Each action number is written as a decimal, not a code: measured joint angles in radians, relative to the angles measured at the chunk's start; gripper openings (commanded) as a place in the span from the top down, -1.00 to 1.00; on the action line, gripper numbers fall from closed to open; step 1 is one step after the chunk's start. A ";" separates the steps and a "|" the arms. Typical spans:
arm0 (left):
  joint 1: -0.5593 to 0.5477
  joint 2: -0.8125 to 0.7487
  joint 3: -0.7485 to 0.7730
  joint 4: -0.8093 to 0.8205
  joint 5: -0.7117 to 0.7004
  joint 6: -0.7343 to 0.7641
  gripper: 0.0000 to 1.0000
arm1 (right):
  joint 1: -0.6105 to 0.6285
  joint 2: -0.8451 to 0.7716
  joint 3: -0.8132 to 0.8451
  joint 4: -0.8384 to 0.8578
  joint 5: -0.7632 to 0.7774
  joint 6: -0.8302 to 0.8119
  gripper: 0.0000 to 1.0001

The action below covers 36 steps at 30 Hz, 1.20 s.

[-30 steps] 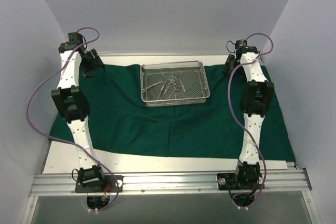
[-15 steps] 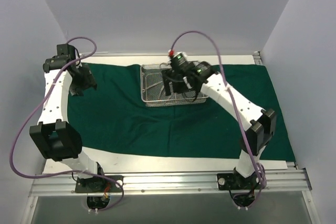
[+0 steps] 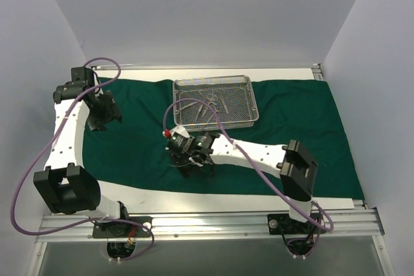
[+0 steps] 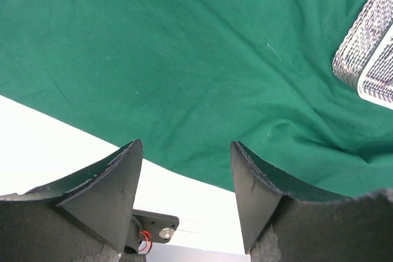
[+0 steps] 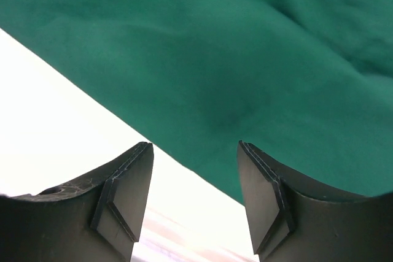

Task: Open and lay out the surgical kit
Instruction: Smooth out the surgical kit at the center of the board.

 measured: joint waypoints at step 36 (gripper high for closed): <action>0.000 -0.055 -0.107 0.010 0.022 0.013 -0.34 | 0.111 -0.061 -0.157 0.045 -0.002 0.073 -0.50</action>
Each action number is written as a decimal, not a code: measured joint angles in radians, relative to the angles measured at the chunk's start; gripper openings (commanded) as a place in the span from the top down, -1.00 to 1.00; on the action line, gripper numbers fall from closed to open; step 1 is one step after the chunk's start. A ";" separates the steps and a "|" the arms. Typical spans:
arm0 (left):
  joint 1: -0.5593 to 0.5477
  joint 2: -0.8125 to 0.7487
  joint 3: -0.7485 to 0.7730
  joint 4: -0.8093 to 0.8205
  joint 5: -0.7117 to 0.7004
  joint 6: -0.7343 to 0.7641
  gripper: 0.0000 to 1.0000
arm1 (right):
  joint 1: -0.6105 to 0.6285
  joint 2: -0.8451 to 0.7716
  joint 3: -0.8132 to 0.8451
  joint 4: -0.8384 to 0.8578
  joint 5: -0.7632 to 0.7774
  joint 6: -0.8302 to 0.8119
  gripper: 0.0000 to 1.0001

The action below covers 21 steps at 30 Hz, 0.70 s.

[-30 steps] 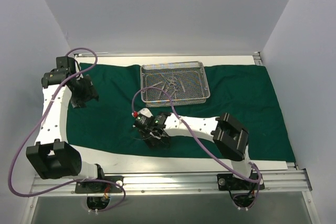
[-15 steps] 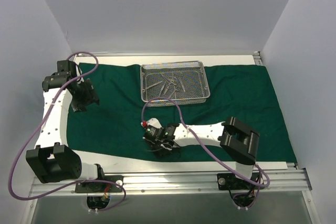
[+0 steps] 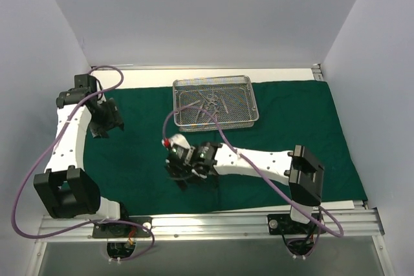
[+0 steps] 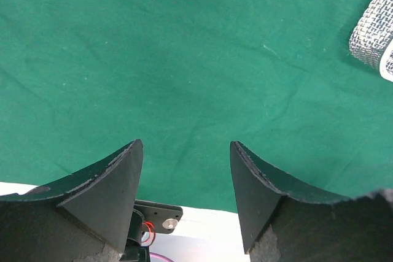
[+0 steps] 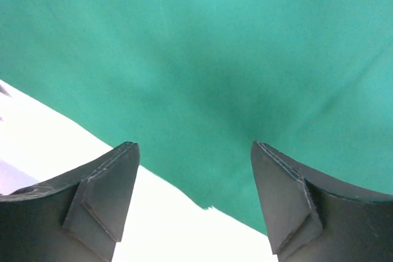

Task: Open and lay out the surgical kit
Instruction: Smooth out the surgical kit at the center of the board.

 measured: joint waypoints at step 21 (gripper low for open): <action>-0.177 0.357 0.099 0.082 0.012 -0.032 -0.88 | -1.030 -0.040 0.258 -0.107 0.029 -0.052 -0.68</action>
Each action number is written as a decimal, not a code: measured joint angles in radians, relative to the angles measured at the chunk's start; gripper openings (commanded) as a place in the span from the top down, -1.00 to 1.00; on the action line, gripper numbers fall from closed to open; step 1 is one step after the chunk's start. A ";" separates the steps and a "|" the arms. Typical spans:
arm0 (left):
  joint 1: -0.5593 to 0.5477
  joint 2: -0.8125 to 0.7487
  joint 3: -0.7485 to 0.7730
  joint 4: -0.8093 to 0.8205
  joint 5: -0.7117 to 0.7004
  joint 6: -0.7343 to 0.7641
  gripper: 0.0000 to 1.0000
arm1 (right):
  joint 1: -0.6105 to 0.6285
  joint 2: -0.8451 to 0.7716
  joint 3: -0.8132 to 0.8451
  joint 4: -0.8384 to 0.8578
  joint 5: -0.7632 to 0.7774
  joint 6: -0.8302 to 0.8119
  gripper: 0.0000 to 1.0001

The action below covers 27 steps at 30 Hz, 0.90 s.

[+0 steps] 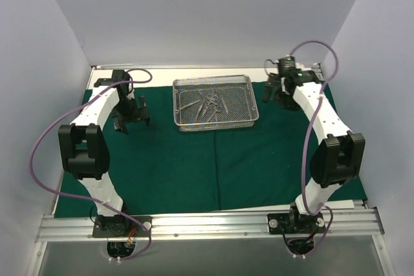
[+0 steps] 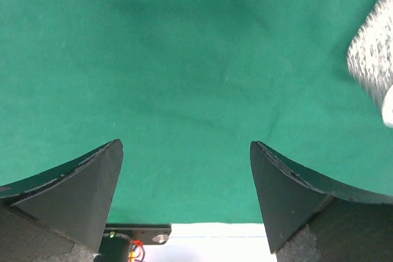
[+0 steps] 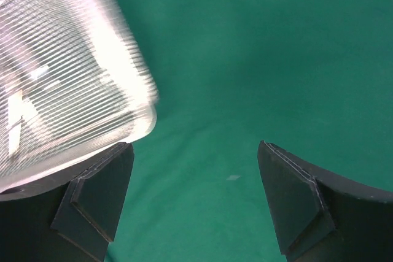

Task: Open and lay out the surgical kit
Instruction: Smooth out the surgical kit at the center of the board.

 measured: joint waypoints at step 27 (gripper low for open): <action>0.037 0.556 0.470 -0.095 -0.060 -0.019 -0.61 | -0.166 0.118 -0.372 0.113 -0.054 -0.003 -0.69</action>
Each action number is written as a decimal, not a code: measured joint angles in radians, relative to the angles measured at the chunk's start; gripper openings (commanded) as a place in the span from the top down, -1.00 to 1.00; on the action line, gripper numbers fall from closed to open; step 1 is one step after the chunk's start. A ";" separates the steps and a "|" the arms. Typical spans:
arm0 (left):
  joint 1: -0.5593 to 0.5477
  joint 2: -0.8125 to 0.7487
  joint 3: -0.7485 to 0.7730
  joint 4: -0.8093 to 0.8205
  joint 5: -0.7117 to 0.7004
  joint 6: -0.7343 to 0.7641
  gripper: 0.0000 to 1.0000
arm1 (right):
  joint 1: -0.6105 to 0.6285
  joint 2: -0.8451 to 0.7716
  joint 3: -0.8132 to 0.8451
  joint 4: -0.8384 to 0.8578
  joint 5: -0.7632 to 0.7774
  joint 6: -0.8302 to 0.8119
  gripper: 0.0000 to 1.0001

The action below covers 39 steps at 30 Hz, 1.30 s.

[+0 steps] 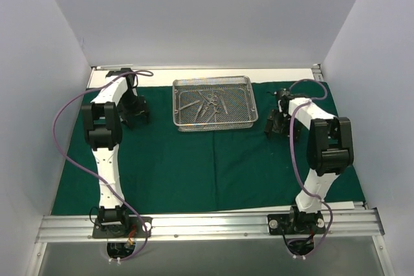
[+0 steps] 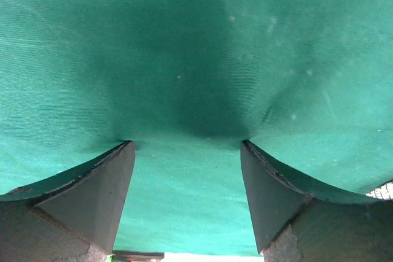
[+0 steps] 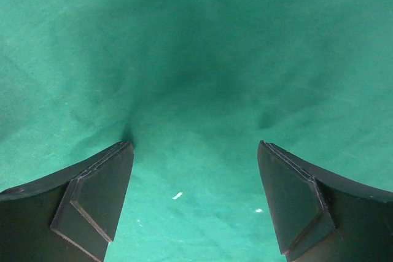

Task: Open and lay out the surgical kit
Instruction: Smooth out the surgical kit at the center of the board.

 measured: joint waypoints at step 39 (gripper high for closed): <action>0.130 -0.100 0.058 0.040 0.074 0.042 -0.90 | 0.082 0.055 0.264 -0.055 -0.031 -0.031 -0.74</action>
